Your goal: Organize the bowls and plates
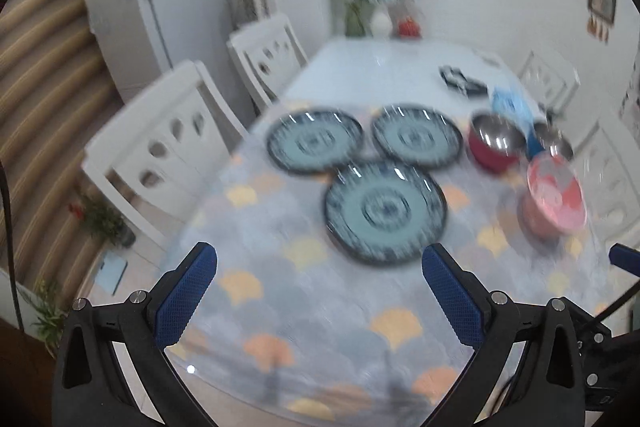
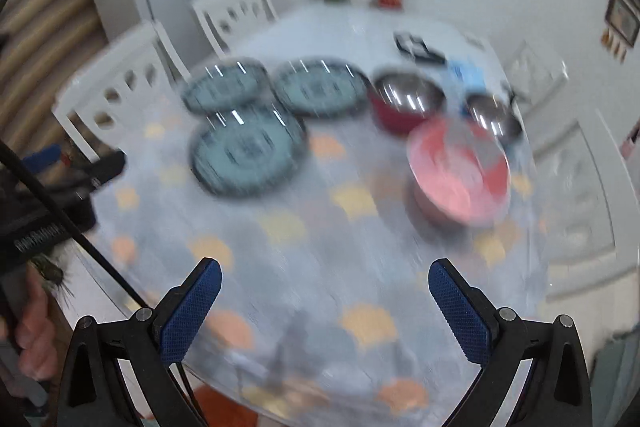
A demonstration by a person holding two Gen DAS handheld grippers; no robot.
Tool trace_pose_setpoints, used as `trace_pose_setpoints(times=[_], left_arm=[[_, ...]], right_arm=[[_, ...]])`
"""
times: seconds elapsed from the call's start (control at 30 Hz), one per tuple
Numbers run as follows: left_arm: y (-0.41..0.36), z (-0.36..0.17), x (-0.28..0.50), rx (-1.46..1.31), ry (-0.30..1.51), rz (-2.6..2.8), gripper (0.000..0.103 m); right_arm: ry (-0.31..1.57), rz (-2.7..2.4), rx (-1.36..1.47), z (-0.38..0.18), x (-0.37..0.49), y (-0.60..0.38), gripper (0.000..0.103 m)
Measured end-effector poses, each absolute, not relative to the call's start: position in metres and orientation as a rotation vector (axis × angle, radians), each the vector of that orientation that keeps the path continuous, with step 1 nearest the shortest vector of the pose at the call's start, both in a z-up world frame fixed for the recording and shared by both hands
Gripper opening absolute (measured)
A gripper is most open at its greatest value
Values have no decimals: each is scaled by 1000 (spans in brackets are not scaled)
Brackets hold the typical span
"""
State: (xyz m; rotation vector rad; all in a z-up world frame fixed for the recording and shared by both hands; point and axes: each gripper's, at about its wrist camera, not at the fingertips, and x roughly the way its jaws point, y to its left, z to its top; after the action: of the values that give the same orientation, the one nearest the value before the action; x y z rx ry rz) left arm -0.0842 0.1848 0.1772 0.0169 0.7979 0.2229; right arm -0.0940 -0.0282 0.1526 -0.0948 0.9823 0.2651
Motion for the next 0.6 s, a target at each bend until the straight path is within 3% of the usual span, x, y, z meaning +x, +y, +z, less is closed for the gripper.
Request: trace_pose_setpoints(times=[0.2,0.6], left_arm=[[212,193,-82,26,754,281,103],[266,192,-29,39,768,195,103]], right_arm=[[995,183,-21,176,-70,36,103],[984,68,-46,173,-24,74,103]])
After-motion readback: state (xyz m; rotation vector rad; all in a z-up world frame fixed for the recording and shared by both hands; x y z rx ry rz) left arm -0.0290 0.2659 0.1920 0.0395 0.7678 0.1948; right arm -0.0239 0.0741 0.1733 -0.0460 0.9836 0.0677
